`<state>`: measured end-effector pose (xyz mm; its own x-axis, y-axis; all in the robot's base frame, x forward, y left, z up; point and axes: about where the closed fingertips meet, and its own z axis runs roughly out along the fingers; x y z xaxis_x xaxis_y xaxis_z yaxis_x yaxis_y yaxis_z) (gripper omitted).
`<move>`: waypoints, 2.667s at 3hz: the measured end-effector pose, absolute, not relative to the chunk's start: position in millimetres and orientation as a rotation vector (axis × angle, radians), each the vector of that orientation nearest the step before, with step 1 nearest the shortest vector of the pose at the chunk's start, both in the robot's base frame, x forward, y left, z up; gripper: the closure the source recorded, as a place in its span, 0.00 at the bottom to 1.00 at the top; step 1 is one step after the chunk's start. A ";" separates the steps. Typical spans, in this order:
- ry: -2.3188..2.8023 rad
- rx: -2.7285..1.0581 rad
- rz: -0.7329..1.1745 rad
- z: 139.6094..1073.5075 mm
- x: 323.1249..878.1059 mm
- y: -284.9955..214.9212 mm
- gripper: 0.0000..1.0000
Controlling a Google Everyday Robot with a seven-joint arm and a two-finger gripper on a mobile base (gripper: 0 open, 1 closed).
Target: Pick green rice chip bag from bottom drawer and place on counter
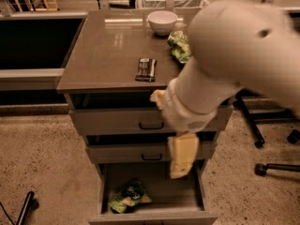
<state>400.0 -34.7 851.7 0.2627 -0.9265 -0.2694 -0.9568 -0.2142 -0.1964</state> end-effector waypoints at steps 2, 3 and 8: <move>1.563 -2.395 0.270 661.1 394.6 41.6 0.00; 1.527 -2.337 0.265 647.2 408.2 56.0 0.00; 0.904 -2.043 0.655 535.4 448.1 207.4 0.00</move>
Offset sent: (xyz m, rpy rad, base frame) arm 0.0199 0.1390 -0.2919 0.1408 -0.0139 0.2972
